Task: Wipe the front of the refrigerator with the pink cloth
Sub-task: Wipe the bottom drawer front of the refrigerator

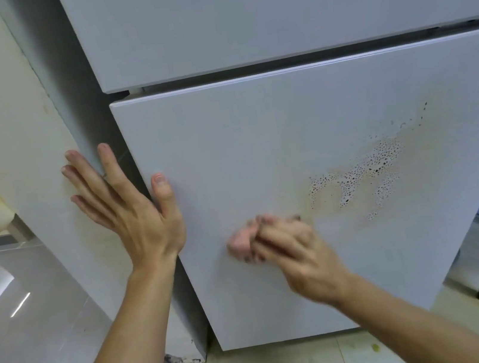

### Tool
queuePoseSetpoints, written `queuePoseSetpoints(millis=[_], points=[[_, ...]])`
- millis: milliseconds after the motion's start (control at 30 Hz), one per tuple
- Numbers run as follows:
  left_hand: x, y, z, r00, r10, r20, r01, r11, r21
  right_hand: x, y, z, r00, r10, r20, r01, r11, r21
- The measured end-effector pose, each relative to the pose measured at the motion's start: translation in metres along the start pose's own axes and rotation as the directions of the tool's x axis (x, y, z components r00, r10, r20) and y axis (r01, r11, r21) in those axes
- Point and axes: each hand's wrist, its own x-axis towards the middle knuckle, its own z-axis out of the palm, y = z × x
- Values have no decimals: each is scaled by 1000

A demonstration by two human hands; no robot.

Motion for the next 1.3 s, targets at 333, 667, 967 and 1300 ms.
queuePoseSetpoints(millis=[333, 667, 967, 1300], points=[[-1, 14, 9, 996, -1, -93, -2, 999, -33, 56, 23, -49, 982, 75, -173, -110, 972, -205], [-4, 15, 13, 993, -6, -120, -2, 998, -67, 62, 34, -48, 930, 171, -325, -228, 963, -144], [-4, 14, 13, 990, 13, -141, -22, 998, -64, -62, 23, -35, 990, -18, 139, 33, 993, -111], [-4, 22, 8, 990, 74, -117, -85, 993, -87, 115, 86, -113, 838, 256, -482, -350, 930, -114]])
